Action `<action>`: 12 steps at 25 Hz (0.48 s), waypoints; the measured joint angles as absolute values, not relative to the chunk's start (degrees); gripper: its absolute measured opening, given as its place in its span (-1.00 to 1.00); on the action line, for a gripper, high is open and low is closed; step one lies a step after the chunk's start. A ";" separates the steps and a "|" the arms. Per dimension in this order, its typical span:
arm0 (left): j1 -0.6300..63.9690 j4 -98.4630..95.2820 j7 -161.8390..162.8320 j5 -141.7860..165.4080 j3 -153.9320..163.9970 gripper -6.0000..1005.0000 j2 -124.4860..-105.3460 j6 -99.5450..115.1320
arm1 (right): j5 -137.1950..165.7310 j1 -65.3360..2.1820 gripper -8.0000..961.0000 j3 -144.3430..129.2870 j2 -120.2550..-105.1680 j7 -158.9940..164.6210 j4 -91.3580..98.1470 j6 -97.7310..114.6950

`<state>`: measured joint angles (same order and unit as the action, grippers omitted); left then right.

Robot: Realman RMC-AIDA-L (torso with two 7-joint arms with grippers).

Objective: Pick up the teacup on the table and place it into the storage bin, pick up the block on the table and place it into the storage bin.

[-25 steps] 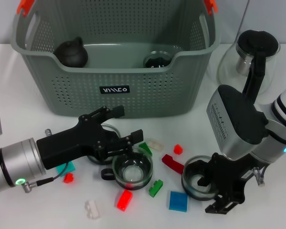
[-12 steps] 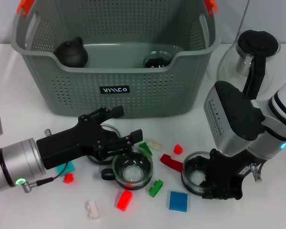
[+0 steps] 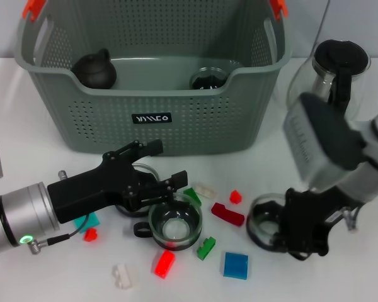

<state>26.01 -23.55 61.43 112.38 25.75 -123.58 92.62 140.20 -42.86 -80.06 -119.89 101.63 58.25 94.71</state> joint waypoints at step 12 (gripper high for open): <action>26.35 -23.55 61.35 112.16 25.75 0.73 -123.40 91.08 | 137.25 -40.73 -0.85 -59.04 -118.95 102.12 74.37 113.43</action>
